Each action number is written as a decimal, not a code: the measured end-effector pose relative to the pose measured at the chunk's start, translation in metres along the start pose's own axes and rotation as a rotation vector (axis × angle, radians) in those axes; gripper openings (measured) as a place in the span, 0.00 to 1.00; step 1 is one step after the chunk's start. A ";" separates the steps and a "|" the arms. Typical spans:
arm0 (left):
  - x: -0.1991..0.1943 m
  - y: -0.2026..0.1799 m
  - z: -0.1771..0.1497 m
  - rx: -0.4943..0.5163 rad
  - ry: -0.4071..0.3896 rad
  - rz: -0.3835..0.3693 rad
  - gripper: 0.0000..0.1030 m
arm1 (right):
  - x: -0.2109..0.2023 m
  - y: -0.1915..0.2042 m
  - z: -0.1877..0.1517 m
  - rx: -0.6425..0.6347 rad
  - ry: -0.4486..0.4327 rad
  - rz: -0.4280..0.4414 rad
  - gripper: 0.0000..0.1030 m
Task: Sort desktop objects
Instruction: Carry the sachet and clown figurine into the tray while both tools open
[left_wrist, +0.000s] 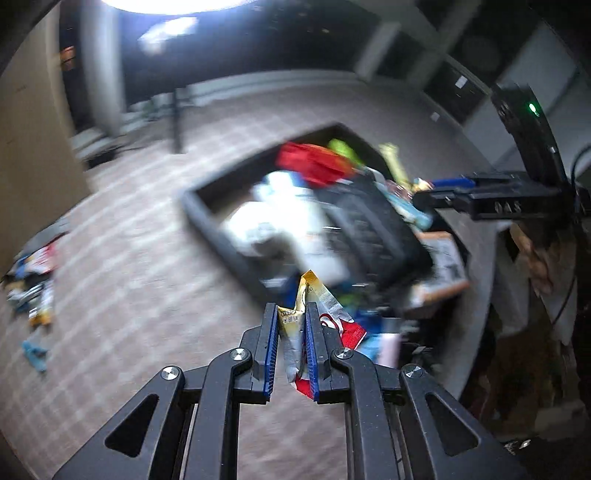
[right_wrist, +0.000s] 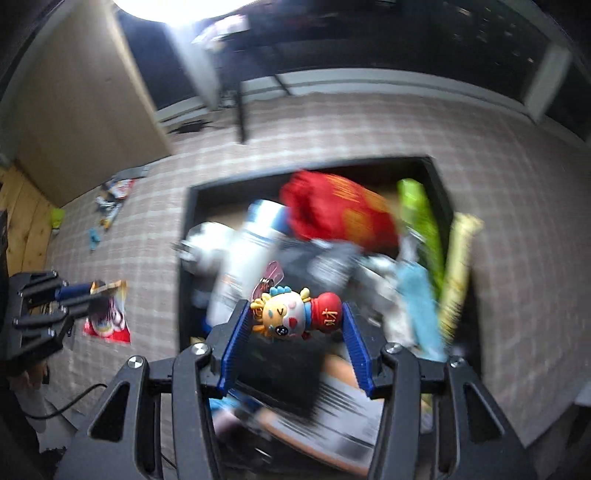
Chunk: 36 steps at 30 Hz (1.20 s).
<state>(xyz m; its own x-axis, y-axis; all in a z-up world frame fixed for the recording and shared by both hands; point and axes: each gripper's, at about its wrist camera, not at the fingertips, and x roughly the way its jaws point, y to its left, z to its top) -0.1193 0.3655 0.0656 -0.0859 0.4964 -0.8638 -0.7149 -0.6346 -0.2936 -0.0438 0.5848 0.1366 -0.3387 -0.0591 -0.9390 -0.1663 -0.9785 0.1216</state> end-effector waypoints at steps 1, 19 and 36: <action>0.003 -0.009 0.002 0.013 0.006 -0.010 0.12 | -0.002 -0.010 -0.005 0.018 -0.002 -0.008 0.47; 0.045 -0.126 0.081 0.160 0.004 -0.039 0.23 | -0.018 -0.097 -0.047 0.175 -0.010 -0.043 0.48; 0.014 -0.106 0.072 0.177 -0.042 0.093 0.30 | -0.027 -0.076 -0.038 0.114 -0.048 -0.038 0.53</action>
<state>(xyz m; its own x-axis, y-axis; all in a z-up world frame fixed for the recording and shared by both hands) -0.0942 0.4823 0.1144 -0.1832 0.4674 -0.8649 -0.8131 -0.5665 -0.1339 0.0130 0.6532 0.1409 -0.3734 -0.0100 -0.9276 -0.2835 -0.9509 0.1244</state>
